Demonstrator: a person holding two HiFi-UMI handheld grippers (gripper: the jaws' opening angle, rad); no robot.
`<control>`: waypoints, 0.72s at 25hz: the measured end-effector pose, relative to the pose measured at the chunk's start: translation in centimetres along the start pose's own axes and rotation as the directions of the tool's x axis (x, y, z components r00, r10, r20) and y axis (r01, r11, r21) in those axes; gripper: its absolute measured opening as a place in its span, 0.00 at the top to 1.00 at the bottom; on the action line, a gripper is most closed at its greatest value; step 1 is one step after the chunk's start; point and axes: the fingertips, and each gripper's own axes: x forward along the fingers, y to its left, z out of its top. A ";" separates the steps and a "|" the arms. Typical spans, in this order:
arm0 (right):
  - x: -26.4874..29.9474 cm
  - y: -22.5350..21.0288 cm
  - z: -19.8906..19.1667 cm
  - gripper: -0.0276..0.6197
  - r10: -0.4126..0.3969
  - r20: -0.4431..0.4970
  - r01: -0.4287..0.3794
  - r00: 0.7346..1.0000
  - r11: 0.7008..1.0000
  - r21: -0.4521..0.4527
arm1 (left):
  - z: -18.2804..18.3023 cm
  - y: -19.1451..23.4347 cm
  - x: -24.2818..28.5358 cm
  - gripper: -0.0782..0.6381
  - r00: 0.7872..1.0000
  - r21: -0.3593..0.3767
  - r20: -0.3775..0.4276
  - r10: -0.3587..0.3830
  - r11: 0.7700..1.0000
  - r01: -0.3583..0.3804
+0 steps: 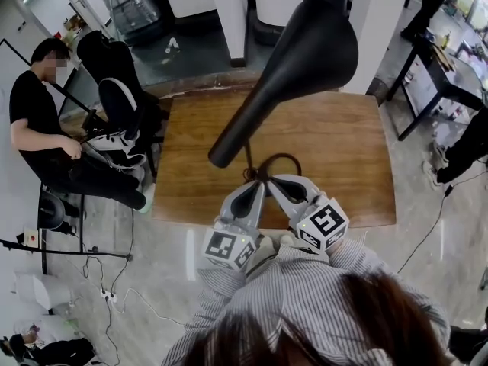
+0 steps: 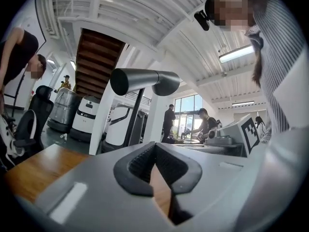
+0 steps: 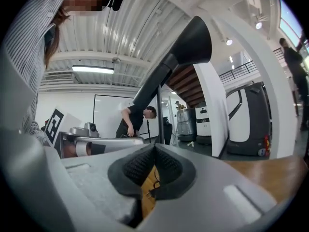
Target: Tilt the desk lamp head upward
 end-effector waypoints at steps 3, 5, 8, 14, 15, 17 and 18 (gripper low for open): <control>-0.4 -0.4 0.1 0.96 -0.027 -0.009 0.027 1.000 1.000 -0.001 | -0.4 -0.2 0.0 0.88 0.999 -0.018 -0.032 0.011 1.000 -0.011; -0.6 -0.4 0.3 0.96 -0.034 -0.005 0.034 0.999 0.999 -0.003 | -0.6 -0.3 -0.1 0.88 0.999 -0.054 -0.037 0.008 0.999 -0.010; -0.7 -0.3 0.5 0.96 -0.033 -0.001 0.033 0.999 0.999 -0.010 | -0.7 -0.1 -0.1 0.88 0.999 -0.070 -0.043 0.013 0.997 -0.016; -0.8 -0.2 0.2 0.96 -0.030 -0.014 0.030 0.999 0.999 -0.029 | -0.6 -0.3 0.0 0.88 0.999 -0.046 -0.045 0.016 0.999 -0.018; -0.8 -0.2 0.3 0.96 -0.031 -0.010 0.031 0.999 0.999 -0.030 | -0.6 -0.3 0.1 0.88 0.999 -0.044 -0.047 0.014 0.999 -0.016; -1.0 -0.3 0.5 0.96 -0.034 0.001 0.034 0.999 0.999 -0.035 | -0.6 -0.5 0.1 0.88 0.999 -0.037 -0.050 0.013 0.999 -0.015; -1.1 -0.3 0.7 0.96 -0.036 0.008 0.036 0.999 0.999 -0.040 | -0.7 -0.6 0.1 0.88 0.999 -0.033 -0.051 0.014 0.999 -0.016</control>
